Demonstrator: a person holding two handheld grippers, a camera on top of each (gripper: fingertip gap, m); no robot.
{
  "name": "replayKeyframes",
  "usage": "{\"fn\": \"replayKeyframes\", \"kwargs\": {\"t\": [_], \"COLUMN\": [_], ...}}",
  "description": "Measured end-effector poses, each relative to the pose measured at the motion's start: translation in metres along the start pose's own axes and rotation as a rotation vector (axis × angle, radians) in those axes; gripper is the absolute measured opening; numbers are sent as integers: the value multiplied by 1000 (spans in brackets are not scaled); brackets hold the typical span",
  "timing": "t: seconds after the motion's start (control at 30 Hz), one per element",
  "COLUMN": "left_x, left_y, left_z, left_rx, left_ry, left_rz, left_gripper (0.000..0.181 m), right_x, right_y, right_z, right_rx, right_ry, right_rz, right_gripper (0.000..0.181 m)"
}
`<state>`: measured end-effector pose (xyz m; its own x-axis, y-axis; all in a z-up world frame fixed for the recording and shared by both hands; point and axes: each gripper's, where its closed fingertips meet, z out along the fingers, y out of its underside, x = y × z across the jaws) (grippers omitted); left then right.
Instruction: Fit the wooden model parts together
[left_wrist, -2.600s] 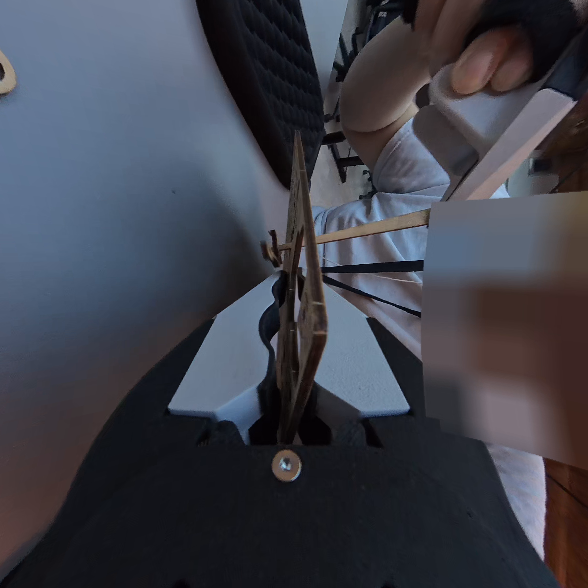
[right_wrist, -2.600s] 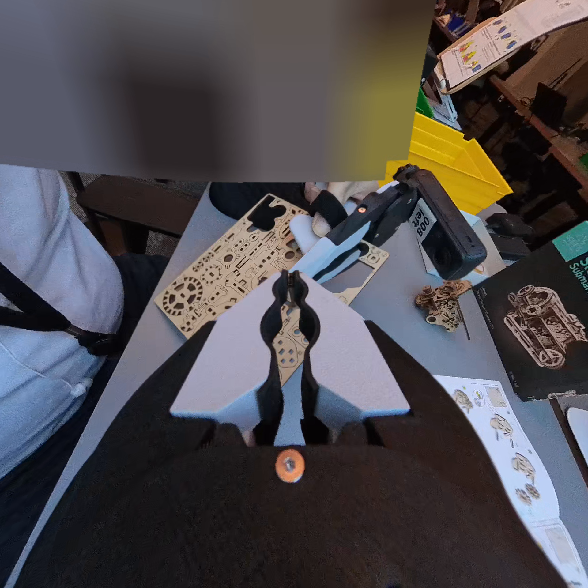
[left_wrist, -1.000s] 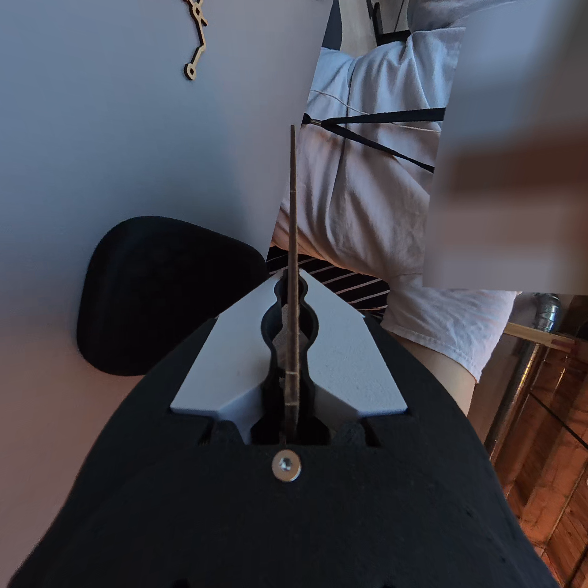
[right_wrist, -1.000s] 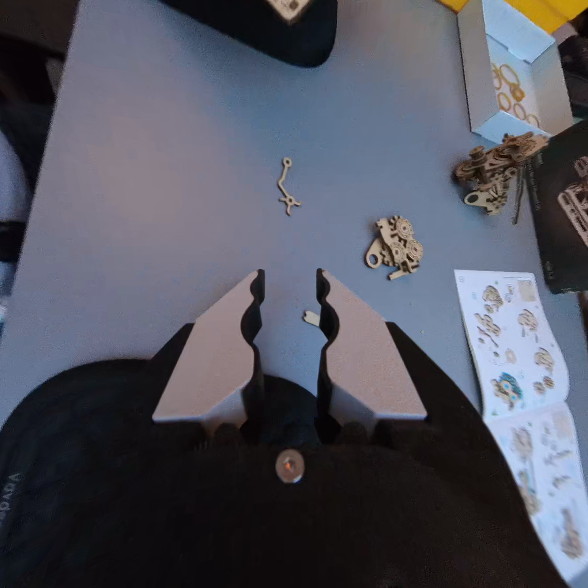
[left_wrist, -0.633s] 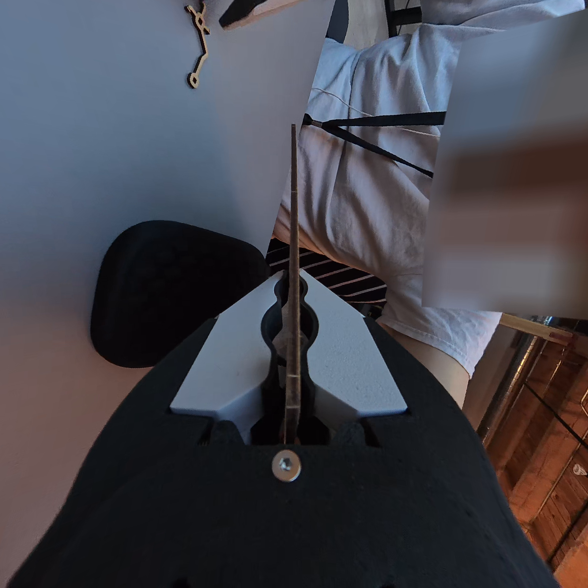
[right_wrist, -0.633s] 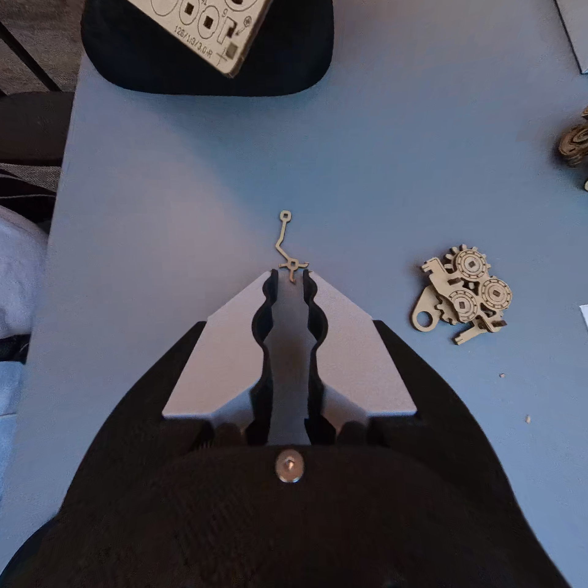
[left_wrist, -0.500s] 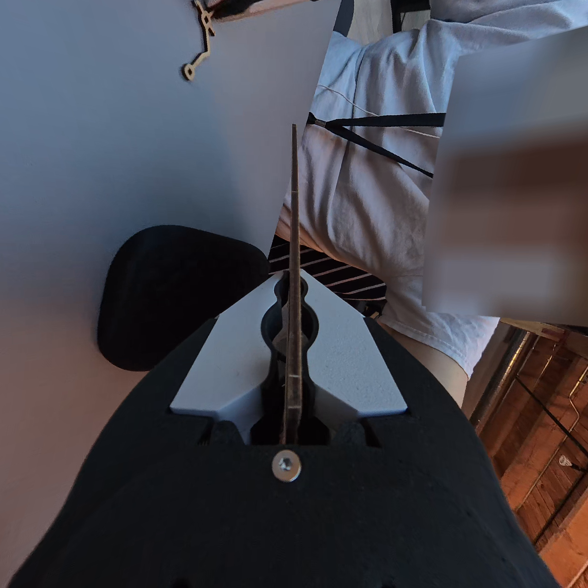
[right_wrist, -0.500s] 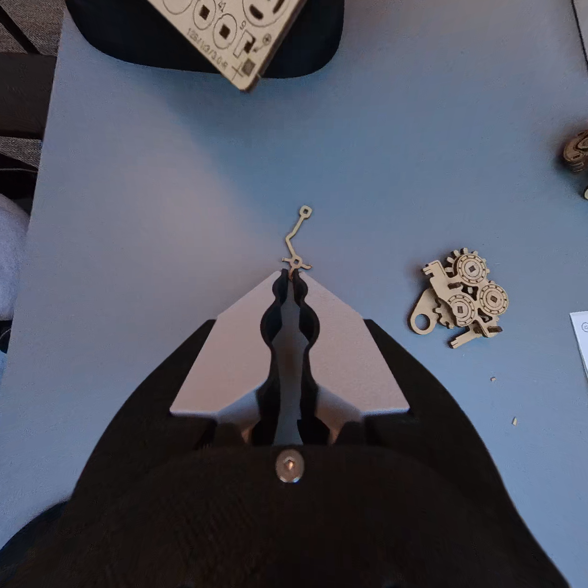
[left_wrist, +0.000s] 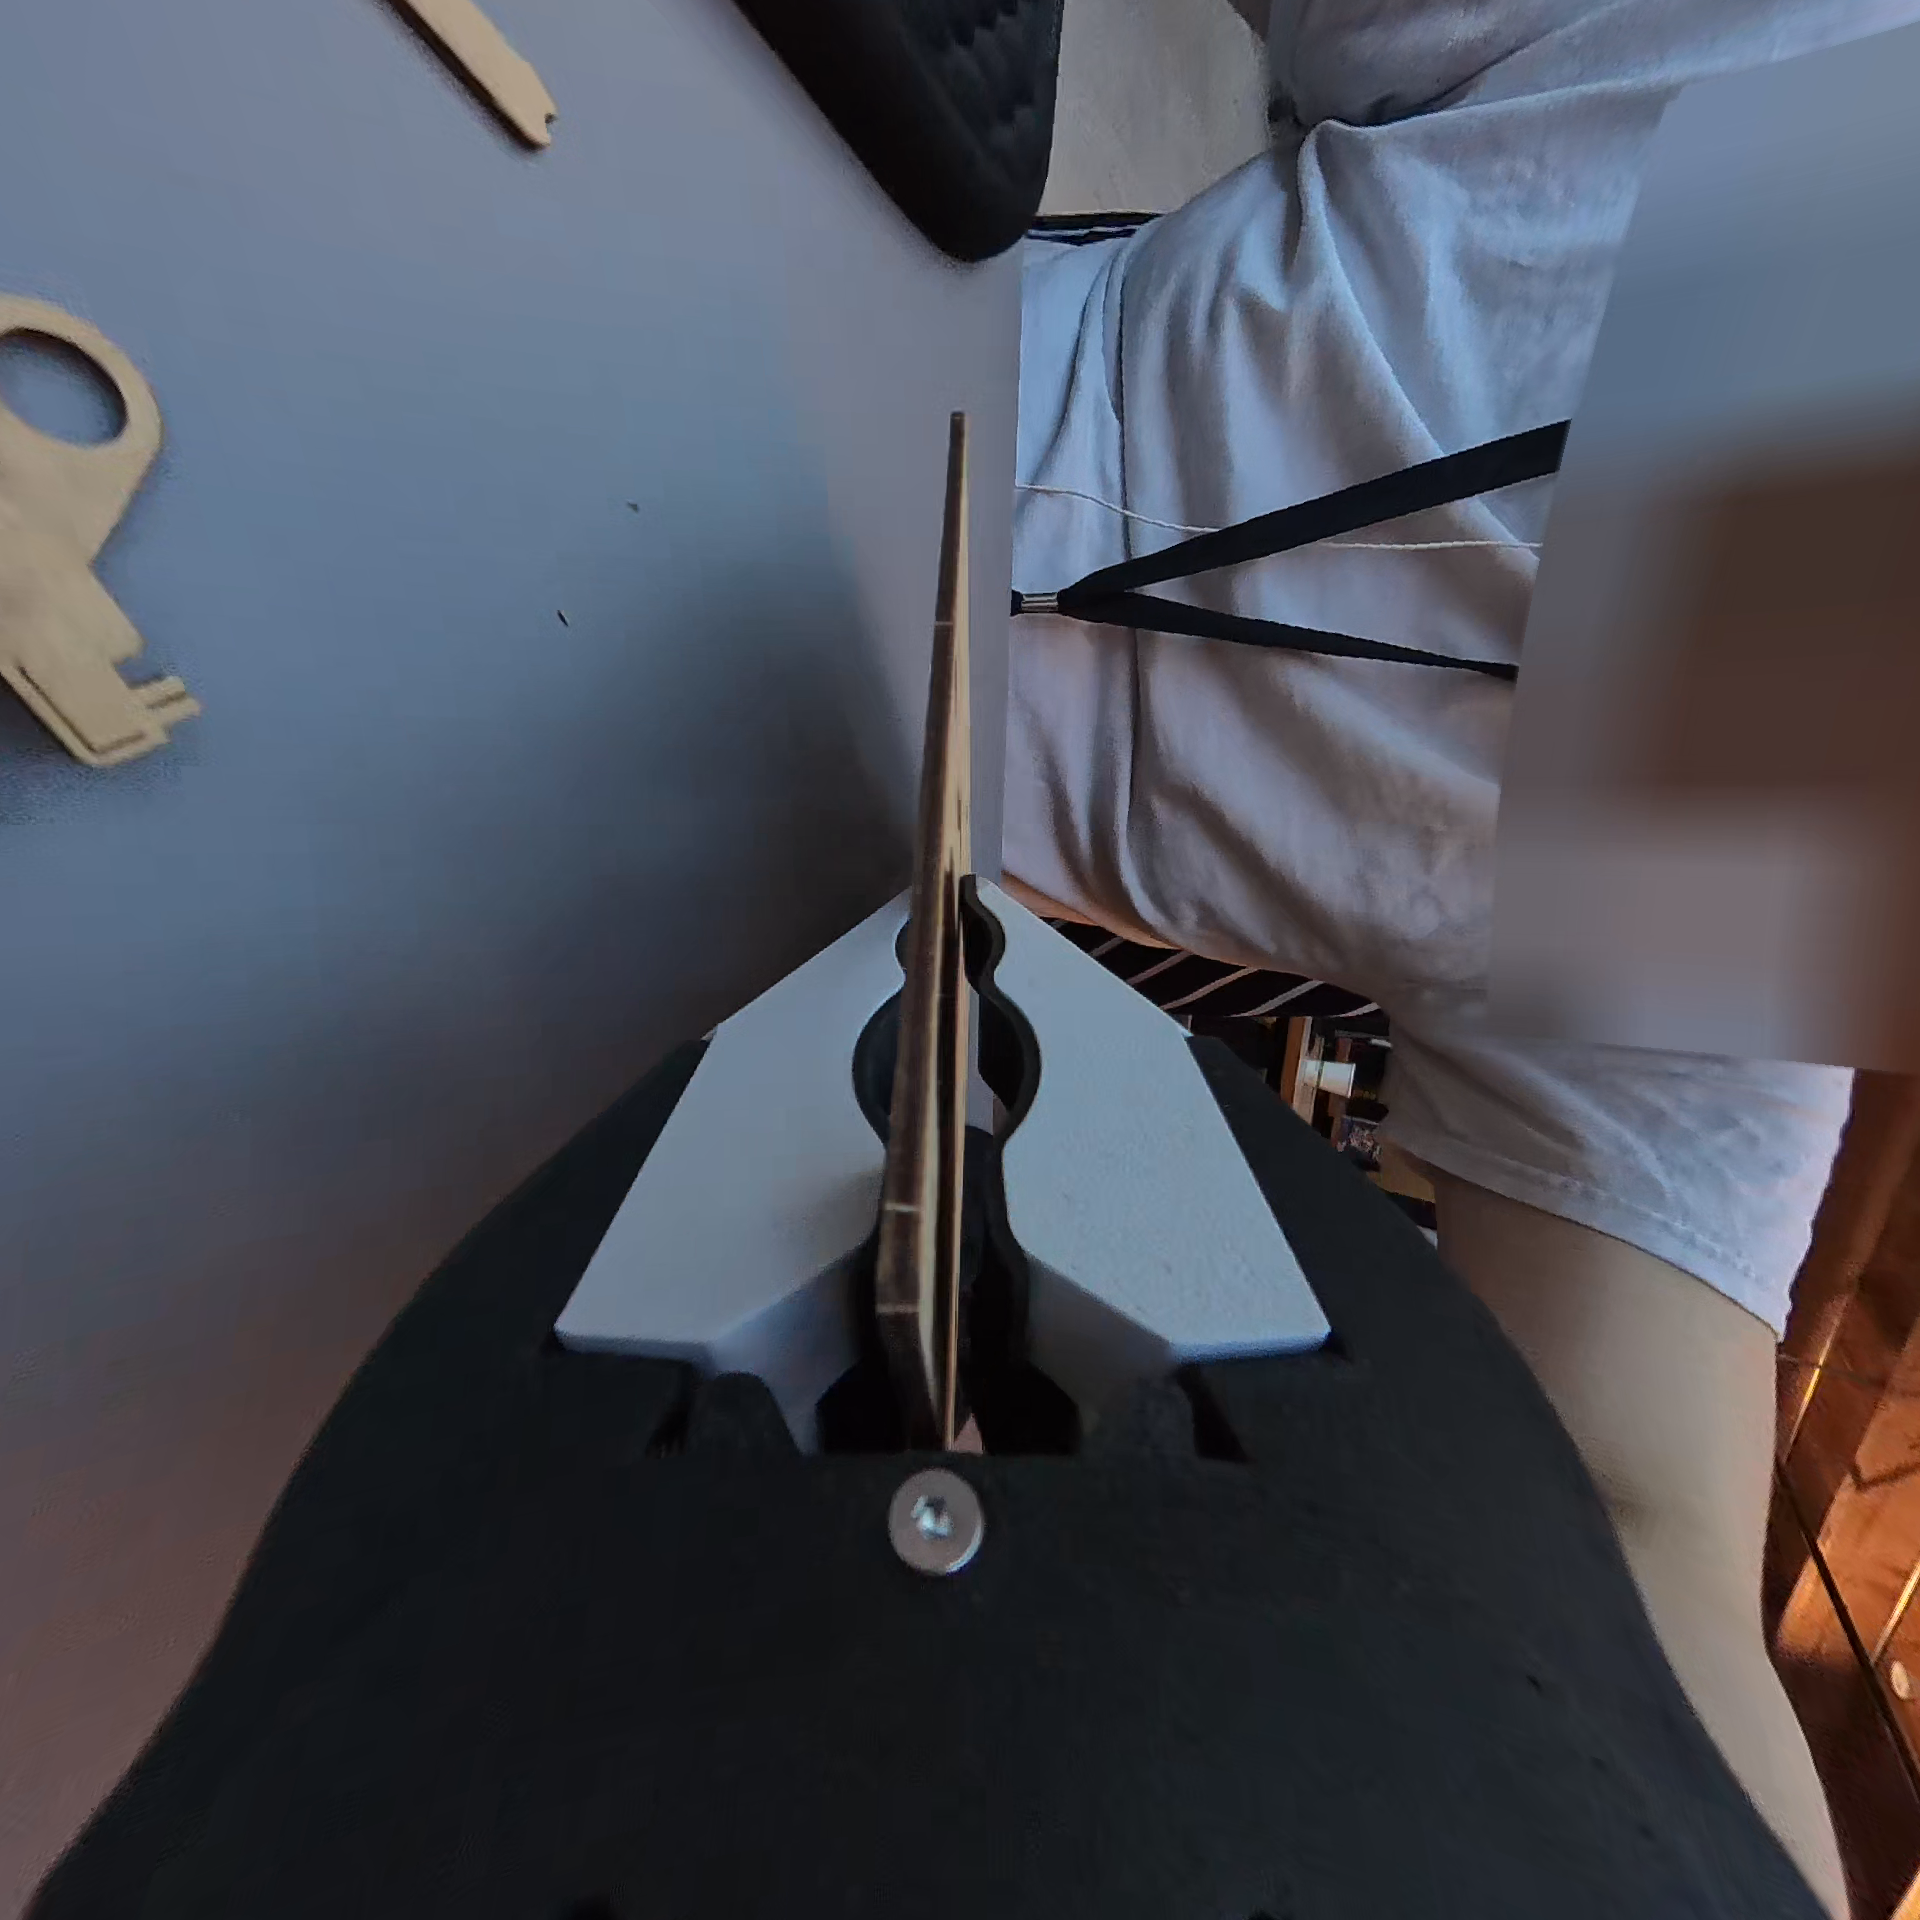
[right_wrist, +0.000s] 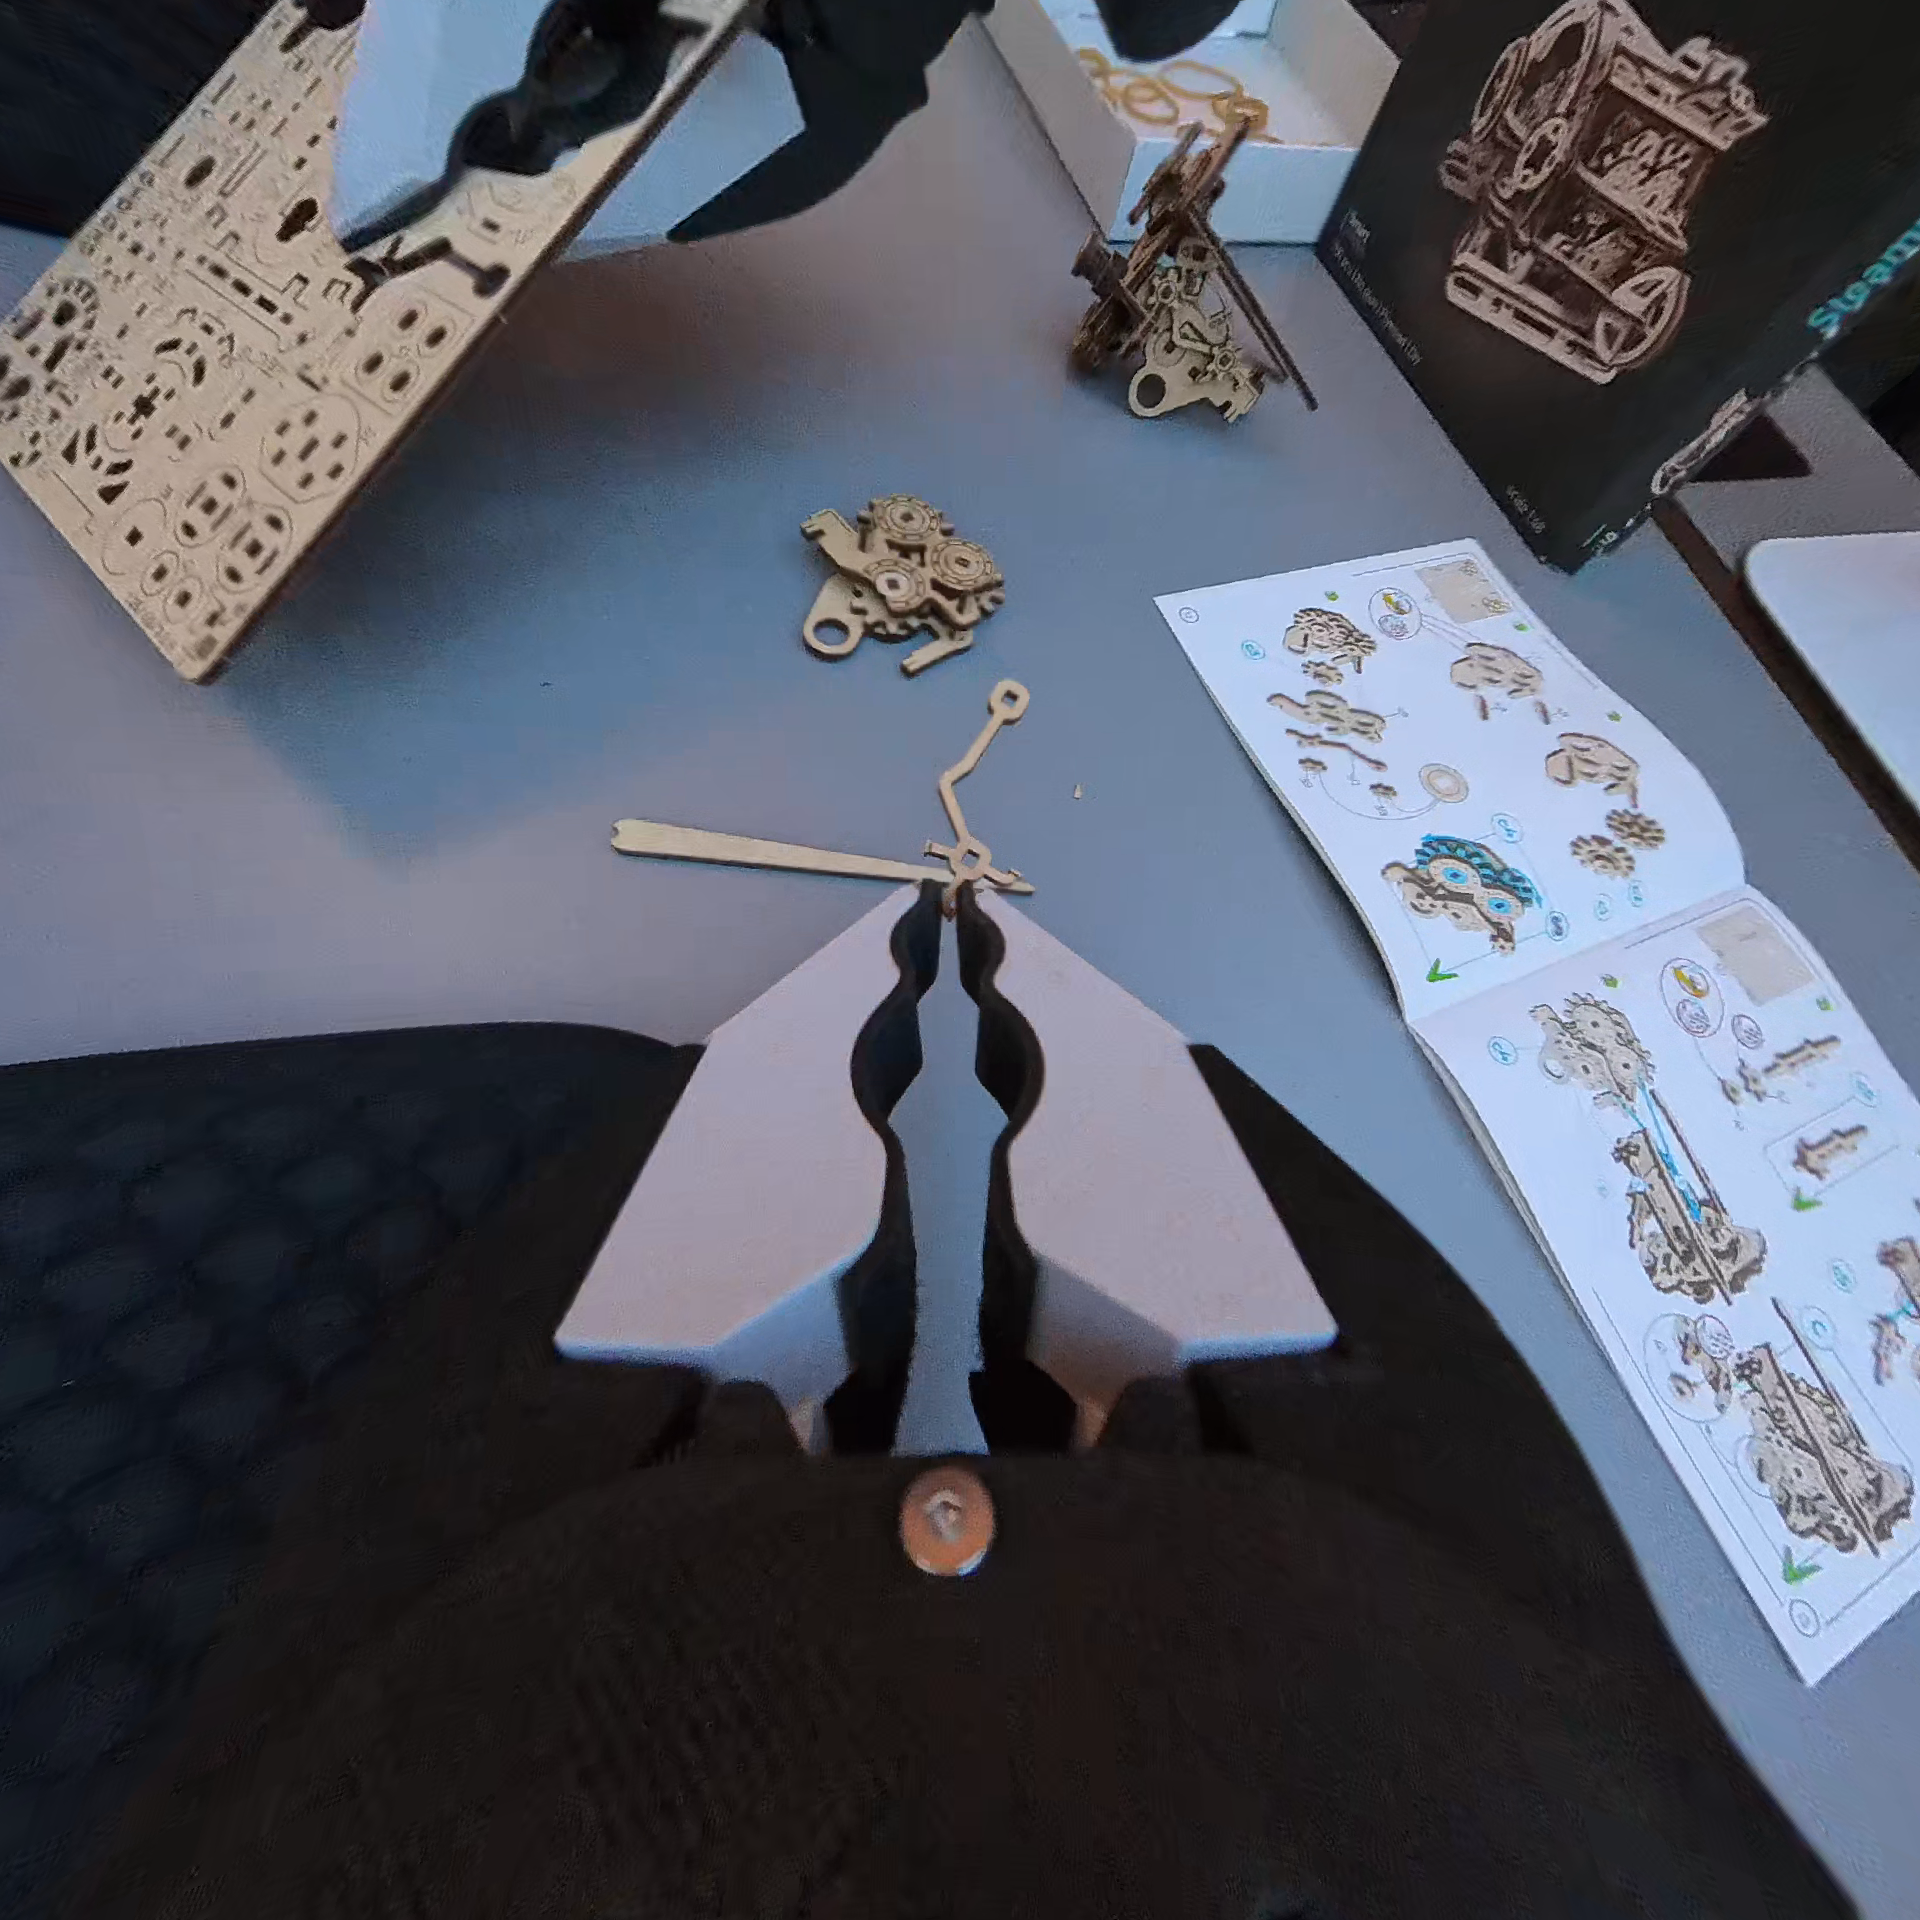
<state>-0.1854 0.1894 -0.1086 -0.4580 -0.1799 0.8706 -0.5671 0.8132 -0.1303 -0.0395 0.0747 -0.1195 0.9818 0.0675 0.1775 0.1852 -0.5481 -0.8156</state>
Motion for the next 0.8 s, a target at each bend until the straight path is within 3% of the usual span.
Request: {"fn": "replayKeyframes", "kwargs": {"t": [0.13,0.3,0.43,0.6,0.8], "left_x": [-8,-32,-39,-50,-53], "left_y": [-6,-21,-19,-15,1], "left_z": [7,6,4,-3,-4], "left_rx": [-37,56,62,51,-71], "left_ry": [34,29,-34,-254,-504], "left_rz": [-55,-223,-290,-406,-438], "left_gripper": [2,49,57,56,76], "right_x": [9,11,7,0,-6], "right_y": [-1,6,2,5,2], "right_z": [-11,-11,-10,-4,-1], "right_rx": [36,3,10,-28,-30], "right_ry": [30,43,42,26,20], "right_rz": [0,-23,-55,-82,-103], "right_gripper": [1,2,2,2,2]}}
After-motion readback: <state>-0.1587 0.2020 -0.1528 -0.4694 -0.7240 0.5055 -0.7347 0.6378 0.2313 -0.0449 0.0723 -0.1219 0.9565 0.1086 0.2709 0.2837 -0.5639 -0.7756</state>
